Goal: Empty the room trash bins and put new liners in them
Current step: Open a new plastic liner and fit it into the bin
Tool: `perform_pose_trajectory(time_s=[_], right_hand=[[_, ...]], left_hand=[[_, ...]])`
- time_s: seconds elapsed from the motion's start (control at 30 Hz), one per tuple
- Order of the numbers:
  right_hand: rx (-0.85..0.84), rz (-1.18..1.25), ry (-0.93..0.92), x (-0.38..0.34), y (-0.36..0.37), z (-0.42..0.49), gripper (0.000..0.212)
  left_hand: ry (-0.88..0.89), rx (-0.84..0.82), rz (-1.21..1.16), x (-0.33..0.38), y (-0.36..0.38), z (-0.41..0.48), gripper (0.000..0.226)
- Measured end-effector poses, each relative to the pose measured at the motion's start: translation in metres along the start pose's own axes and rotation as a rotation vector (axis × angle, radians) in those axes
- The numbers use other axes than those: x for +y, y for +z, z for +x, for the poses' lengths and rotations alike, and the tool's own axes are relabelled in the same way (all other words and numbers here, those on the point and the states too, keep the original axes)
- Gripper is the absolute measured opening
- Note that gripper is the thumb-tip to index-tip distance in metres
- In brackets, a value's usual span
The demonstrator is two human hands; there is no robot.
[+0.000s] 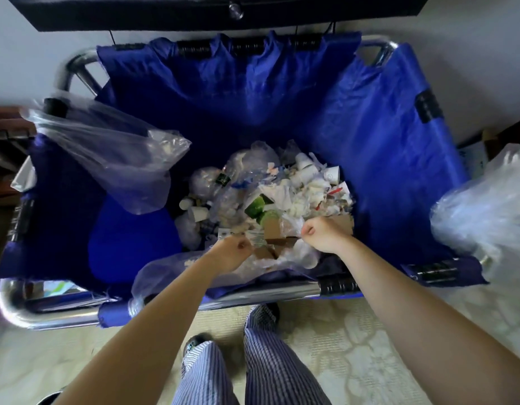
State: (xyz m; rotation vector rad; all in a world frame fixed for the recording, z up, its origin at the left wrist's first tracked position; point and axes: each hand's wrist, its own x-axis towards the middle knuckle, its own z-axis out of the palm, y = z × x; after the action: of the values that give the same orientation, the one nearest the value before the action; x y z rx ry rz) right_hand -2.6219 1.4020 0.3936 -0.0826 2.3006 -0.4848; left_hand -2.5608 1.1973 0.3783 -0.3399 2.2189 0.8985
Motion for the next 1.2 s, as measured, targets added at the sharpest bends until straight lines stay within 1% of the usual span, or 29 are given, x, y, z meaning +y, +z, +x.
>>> perform_pose_trajectory(time_s=[0.13, 0.27, 0.33, 0.4, 0.53, 0.7, 0.8, 0.9, 0.97, 1.07, 1.13, 1.2], right_hand=[[0.0, -0.008, -0.04, -0.015, 0.002, -0.003, 0.013], [0.027, -0.012, -0.057, -0.033, 0.007, -0.017, 0.012], [0.044, 0.006, -0.066, -0.041, 0.011, -0.027, 0.011], [0.078, 0.027, -0.072, -0.05, 0.017, -0.04, 0.011], [0.179, 0.096, -0.1, -0.071, 0.036, -0.069, 0.015], [0.361, 0.145, -0.155, -0.107, 0.075, -0.113, 0.01], [0.467, 0.18, -0.161, -0.126, 0.104, -0.141, 0.003], [0.532, 0.215, -0.127, -0.135, 0.136, -0.166, 0.005], [0.543, 0.238, -0.07, -0.134, 0.157, -0.181, 0.007], [0.531, 0.293, 0.028, -0.121, 0.191, -0.204, 0.007], [0.527, 0.332, 0.093, -0.109, 0.214, -0.22, 0.009], [0.525, 0.373, 0.151, -0.096, 0.237, -0.239, 0.009]], left_hand=[[-0.02, 0.028, -0.003, -0.007, -0.012, -0.01, 0.016], [0.041, 0.012, 0.118, -0.009, -0.025, -0.025, 0.029], [0.099, -0.005, 0.152, -0.012, -0.032, -0.035, 0.029], [0.164, -0.015, 0.238, -0.014, -0.039, -0.046, 0.029], [0.291, 0.065, 0.324, -0.027, -0.054, -0.072, 0.027], [0.492, 0.063, 0.406, -0.053, -0.072, -0.113, 0.025], [0.627, 0.005, 0.435, -0.076, -0.076, -0.134, 0.02], [0.749, -0.025, 0.445, -0.094, -0.074, -0.154, 0.017], [0.803, -0.055, 0.477, -0.1, -0.067, -0.165, 0.017], [0.818, -0.149, 0.536, -0.107, -0.044, -0.179, 0.016], [0.829, -0.217, 0.606, -0.11, -0.023, -0.185, 0.012], [0.834, -0.29, 0.683, -0.112, 0.001, -0.192, 0.013]])
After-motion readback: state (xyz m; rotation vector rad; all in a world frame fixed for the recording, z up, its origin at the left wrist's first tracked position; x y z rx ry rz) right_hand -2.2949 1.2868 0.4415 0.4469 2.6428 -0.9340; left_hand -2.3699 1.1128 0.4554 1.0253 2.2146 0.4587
